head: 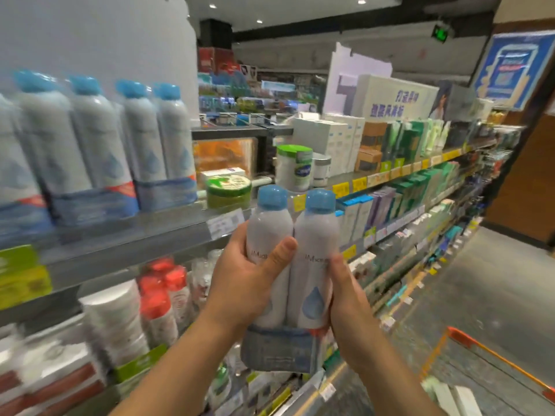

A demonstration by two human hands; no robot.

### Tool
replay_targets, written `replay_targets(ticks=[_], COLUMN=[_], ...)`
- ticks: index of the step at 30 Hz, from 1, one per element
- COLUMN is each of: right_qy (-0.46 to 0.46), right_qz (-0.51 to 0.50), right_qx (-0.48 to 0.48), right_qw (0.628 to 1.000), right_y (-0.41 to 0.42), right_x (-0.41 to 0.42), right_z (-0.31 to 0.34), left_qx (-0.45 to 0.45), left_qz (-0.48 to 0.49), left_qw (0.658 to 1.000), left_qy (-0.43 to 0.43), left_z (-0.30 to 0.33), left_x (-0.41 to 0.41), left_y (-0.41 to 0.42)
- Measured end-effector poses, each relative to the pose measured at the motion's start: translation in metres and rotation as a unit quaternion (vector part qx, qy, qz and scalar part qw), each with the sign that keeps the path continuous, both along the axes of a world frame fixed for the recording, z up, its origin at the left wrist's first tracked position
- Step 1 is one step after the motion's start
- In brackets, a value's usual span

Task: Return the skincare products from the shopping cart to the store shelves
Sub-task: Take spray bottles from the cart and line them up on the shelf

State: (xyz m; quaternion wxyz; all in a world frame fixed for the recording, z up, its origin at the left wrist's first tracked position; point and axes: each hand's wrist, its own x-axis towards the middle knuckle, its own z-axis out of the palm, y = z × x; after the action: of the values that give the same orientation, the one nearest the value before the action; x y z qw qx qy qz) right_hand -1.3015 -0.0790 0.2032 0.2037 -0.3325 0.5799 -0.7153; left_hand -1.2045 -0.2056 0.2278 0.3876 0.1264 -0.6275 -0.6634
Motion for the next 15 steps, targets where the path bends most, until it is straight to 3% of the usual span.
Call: replay_targets(ticks=[6,15], right_qy=[0.041,0.115], right_qz=[0.073,0.152], right_qx=[-0.052,-0.029], right_qw=[0.995,0.981], right_y=[-0.053,-0.116], right_x=[0.04,0.088], right_z=[0.011,0.035], left_qx=[-0.035,-0.08], left_qz=[0.093,0.202], left_qw=[0.995,0.976], left_qy=[0.013,0.027], left_z=[0.03,0.063], left_x=[0.054,0.127], left_y=[-0.029,-0.058])
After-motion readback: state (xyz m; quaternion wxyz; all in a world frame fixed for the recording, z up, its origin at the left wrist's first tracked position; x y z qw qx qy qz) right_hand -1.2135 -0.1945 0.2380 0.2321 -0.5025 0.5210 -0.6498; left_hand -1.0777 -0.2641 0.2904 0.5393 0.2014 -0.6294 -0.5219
